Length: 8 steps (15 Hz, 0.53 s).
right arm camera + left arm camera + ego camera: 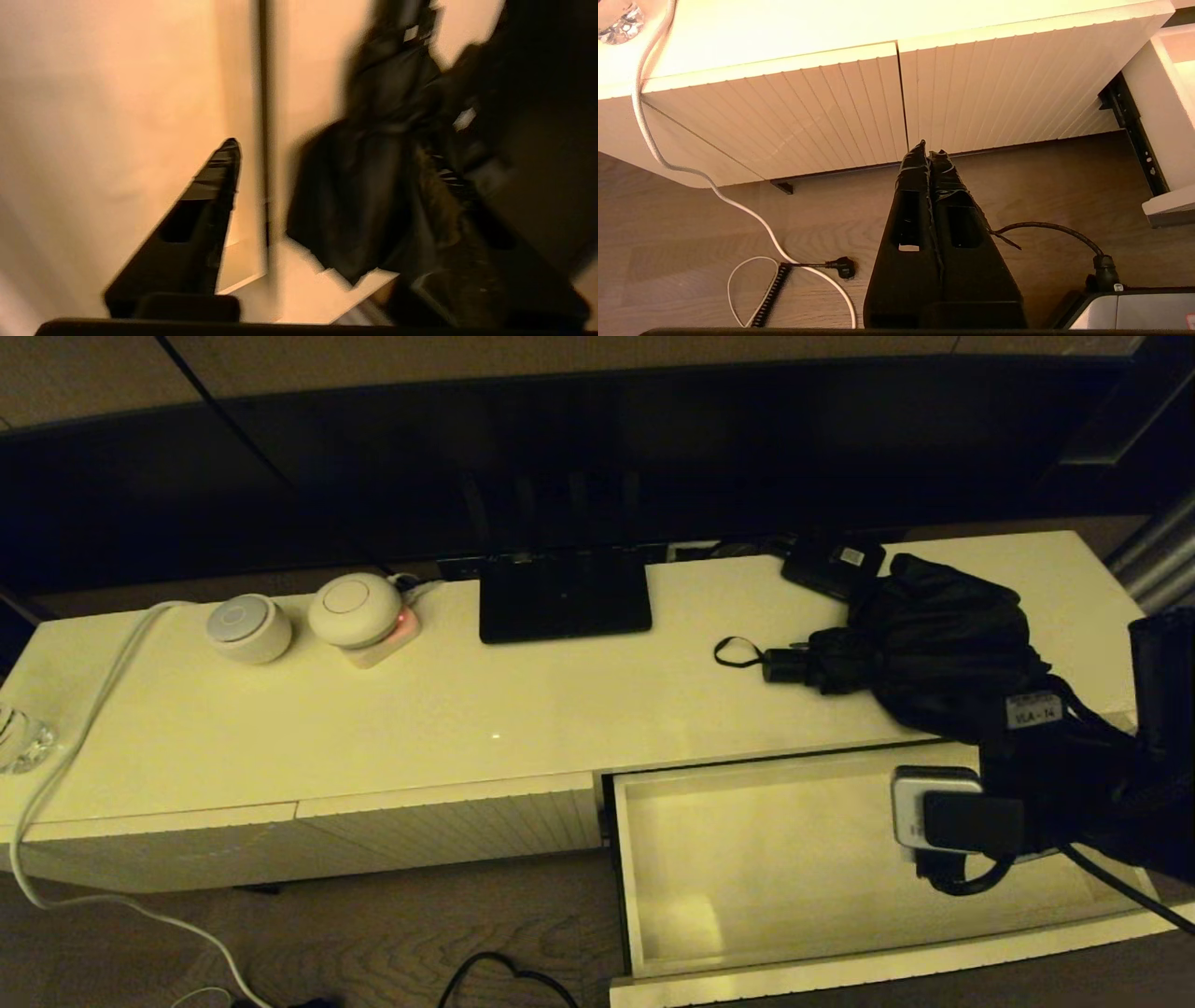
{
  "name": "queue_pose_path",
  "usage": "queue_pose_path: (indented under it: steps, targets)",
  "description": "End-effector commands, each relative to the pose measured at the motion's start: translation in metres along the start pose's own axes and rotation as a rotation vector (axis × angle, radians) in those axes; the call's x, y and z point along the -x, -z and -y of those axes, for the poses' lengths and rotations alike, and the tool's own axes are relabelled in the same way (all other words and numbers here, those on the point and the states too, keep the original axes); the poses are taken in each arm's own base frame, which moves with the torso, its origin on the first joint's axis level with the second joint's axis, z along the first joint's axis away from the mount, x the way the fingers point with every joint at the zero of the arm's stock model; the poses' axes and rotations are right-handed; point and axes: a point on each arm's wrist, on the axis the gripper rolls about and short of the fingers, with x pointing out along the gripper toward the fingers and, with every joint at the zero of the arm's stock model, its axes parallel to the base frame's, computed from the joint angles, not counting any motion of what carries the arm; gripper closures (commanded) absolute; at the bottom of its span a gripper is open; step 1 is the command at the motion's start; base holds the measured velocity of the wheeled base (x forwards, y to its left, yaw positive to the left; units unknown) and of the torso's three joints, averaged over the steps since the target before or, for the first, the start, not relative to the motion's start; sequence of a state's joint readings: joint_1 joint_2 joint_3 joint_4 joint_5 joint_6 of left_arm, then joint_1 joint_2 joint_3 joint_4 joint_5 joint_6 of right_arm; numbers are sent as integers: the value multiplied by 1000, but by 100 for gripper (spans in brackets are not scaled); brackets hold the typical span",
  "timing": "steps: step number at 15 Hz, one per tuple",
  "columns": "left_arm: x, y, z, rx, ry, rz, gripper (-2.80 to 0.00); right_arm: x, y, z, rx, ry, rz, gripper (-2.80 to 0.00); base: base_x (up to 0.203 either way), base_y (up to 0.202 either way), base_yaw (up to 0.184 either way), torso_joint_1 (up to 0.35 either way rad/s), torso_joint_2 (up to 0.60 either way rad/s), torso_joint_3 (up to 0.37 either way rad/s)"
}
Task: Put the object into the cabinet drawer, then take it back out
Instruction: Put the umbrella in the drawer
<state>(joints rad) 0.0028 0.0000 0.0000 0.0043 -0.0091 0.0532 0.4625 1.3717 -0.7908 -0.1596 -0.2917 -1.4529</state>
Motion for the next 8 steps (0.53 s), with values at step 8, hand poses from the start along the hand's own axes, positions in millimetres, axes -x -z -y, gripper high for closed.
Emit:
queue_pose_path:
  steps: [8]
  targets:
    - [0, 1, 0, 0, 0, -3, 0, -60, 17, 26, 56, 87, -65, -280, 0, 0, 0, 0, 0, 0]
